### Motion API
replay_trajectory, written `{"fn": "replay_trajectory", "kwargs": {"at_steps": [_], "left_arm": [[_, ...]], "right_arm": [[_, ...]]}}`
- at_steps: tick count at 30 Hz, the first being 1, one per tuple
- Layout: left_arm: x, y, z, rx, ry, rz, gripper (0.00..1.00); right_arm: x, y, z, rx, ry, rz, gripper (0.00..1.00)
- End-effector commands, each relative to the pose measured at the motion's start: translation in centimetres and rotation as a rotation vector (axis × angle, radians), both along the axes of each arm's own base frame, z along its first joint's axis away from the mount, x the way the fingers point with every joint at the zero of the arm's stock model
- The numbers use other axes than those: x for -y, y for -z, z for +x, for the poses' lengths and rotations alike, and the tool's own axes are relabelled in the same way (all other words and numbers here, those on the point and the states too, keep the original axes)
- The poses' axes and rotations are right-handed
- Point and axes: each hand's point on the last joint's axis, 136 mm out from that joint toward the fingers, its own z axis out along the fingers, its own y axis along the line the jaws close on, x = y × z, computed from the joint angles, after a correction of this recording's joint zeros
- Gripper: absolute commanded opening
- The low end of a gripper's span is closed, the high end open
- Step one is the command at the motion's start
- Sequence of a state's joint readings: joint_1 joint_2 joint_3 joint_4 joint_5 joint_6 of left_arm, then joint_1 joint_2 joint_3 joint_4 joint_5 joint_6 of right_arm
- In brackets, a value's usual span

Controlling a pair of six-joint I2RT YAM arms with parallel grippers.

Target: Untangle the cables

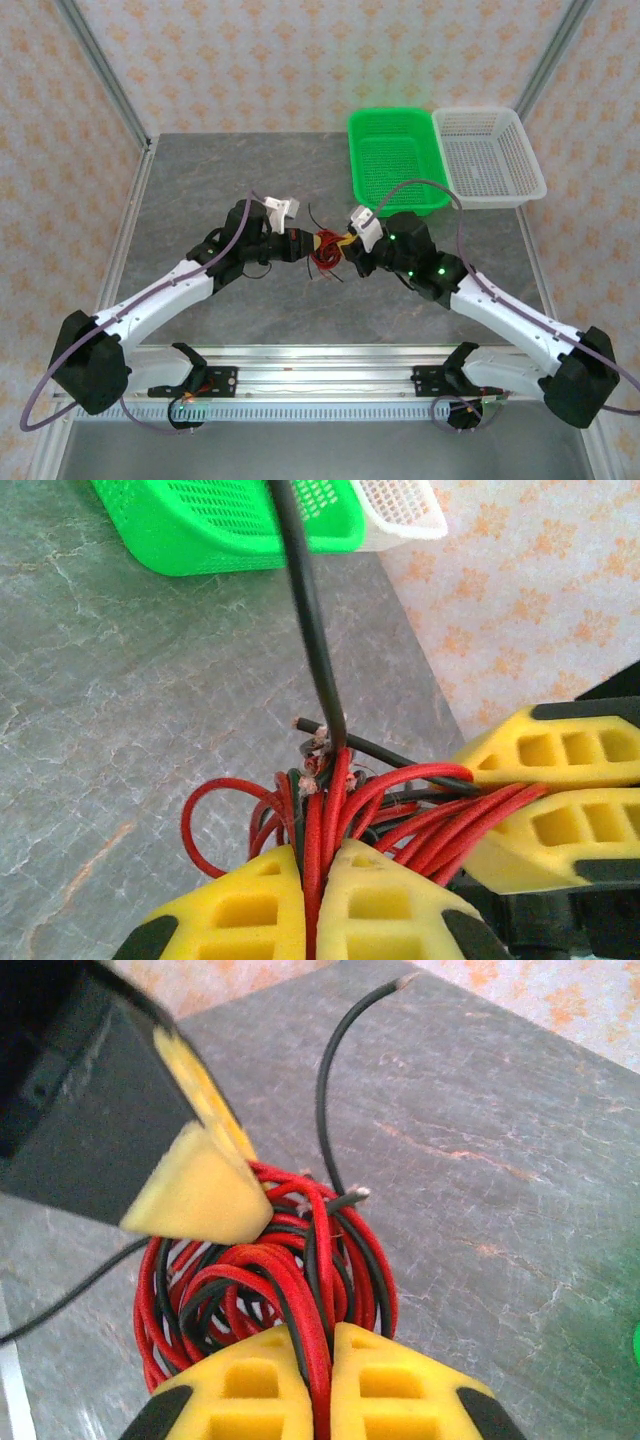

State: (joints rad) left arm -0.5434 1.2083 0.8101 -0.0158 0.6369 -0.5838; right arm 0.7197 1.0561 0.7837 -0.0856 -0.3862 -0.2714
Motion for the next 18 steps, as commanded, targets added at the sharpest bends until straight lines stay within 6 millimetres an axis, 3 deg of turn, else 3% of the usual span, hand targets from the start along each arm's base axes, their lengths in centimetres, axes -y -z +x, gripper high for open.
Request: {"fn": "replay_trajectory", "kwargs": {"at_steps": [1,6,12,18], "left_arm": [[-0.9,0.4,0.3,-0.026,-0.084,-0.024,0.00],[-1.9,-1.7,0.7,0.031,-0.157,-0.071,0.00],[-3.1,-2.6,0.8,0.069,-0.218,-0.076,0.00],[-4.0,-3.1,0.9,0.090,-0.270,-0.081,0.00]], "right_arm": [[0.5,-6.1,1.3,0.059,0.128,0.253,0.02],[1.3,-5.6,1.9,-0.065,0.244,0.351,0.19],[2.1,-5.2,2.1,-0.183,0.342,0.435,0.22],[1.8,-5.0,1.6,-0.357,0.381,0.534,0.49]]}}
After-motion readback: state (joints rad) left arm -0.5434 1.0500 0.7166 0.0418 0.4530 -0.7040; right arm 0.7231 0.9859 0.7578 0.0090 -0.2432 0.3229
